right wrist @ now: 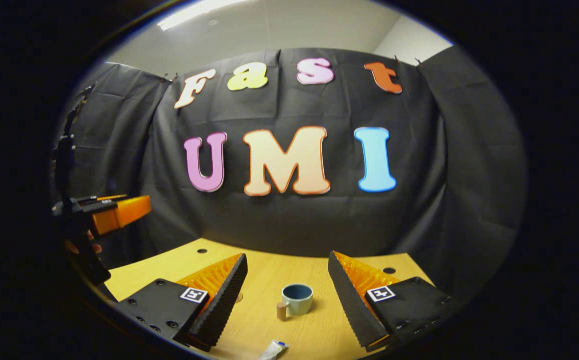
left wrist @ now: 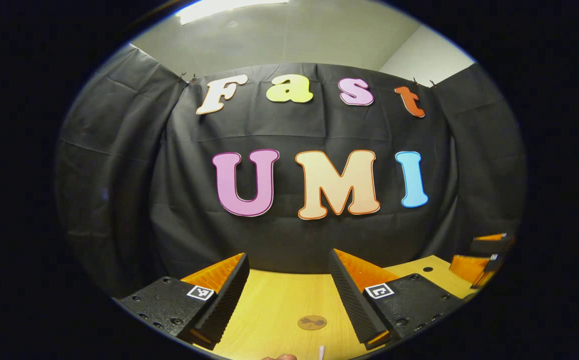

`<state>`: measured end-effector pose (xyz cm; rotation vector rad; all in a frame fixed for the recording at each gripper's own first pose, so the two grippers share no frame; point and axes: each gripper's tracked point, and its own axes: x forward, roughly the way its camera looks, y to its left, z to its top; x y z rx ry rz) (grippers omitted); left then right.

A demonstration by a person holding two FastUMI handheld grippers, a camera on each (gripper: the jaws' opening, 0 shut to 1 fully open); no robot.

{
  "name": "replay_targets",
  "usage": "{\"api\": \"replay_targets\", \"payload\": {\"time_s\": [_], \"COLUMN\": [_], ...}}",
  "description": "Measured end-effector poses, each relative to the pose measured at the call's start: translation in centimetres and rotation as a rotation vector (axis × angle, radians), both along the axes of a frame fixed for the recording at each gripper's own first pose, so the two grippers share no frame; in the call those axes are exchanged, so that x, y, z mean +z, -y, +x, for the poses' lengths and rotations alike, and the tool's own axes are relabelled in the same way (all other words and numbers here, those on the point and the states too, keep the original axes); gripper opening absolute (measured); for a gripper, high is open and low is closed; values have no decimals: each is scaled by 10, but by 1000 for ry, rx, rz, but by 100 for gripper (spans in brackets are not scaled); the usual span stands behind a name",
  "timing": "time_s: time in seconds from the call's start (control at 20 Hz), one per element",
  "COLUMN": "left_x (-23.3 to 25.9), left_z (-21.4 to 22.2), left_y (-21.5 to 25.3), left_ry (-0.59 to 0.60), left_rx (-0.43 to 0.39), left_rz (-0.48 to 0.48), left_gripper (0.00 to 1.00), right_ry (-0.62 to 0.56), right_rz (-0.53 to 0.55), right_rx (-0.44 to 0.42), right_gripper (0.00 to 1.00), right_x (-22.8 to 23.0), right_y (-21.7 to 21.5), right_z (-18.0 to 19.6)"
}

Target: Put the toothbrush and toothpaste on the desktop into the cup, then pick up the cup and place it on the coaster on the desktop.

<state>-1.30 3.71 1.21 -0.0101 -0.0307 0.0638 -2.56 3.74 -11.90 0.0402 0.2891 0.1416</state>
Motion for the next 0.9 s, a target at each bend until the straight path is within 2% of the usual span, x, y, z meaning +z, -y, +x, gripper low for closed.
{"api": "replay_targets", "payload": {"time_s": [0.2,0.3,0.65,0.9], "left_x": [-6,-10,-15,-23], "left_z": [-4,-6,-11,-11], "left_y": [-5,-8,-16,-20], "left_ry": [-15,-23,-40,-56], "left_rx": [16,24,45,53], "left_rz": [-6,-5,24,42], "left_gripper": [93,94,93,94], "right_ry": [-166,-229,-498,-647], "right_rz": [-23,-24,4,1], "right_rx": [-5,12,73,87], "right_gripper": [100,98,98,99], "right_x": [-62,-88,-180,-221], "right_y": [6,1,-9,-13], "right_z": [-16,-24,-59,-80]}}
